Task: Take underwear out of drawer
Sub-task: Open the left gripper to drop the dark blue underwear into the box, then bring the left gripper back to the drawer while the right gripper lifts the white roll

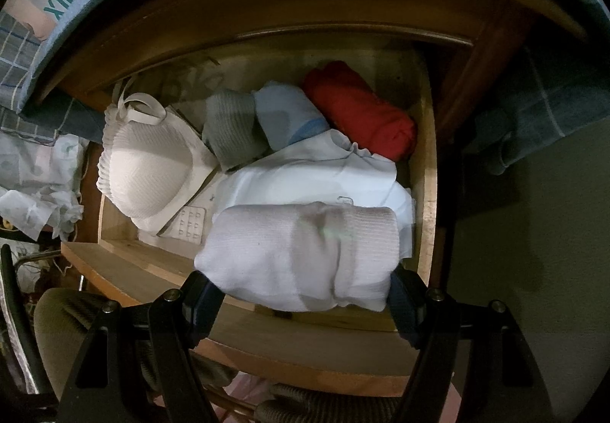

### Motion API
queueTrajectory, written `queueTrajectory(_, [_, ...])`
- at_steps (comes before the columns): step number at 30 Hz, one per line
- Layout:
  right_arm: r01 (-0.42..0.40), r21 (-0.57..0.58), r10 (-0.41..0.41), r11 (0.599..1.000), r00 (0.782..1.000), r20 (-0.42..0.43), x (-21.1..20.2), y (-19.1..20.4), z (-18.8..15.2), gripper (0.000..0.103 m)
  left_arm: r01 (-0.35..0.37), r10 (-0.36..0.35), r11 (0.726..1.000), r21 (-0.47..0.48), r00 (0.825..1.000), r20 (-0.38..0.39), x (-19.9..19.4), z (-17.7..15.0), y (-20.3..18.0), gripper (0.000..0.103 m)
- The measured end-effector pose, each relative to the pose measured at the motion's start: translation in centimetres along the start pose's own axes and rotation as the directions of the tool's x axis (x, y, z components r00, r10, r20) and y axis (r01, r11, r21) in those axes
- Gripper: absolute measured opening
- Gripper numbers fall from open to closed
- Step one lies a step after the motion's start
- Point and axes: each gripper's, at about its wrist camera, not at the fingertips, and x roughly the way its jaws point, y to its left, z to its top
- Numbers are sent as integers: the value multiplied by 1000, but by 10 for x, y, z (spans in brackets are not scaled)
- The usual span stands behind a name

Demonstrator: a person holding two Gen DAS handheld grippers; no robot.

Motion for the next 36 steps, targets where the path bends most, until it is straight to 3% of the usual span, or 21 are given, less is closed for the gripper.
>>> queueTrajectory(6, [8, -2, -8, 1000, 1000, -2, 1, 0, 1, 71, -8, 8, 1000, -6, 998, 60, -33, -17, 1, 59])
queueTrajectory(15, [39, -7, -38, 999, 999, 10, -1, 0, 0, 72, -50, 46, 998, 27, 993, 113, -68, -75, -3, 59])
queueTrajectory(21, [60, -20, -60, 998, 998, 16, -2, 3, 1, 71, -58, 56, 998, 20, 995, 77, -66, -127, -1, 60])
queueTrajectory(28, [75, -32, -74, 997, 997, 22, -3, 4, 1, 71, -77, 77, 997, 1, 995, -56, -31, -196, -2, 60])
queueTrajectory(36, [47, -17, -46, 999, 996, 80, -14, 1, -1, 72, -67, 55, 994, -88, 990, -132, -12, -251, 8, 60])
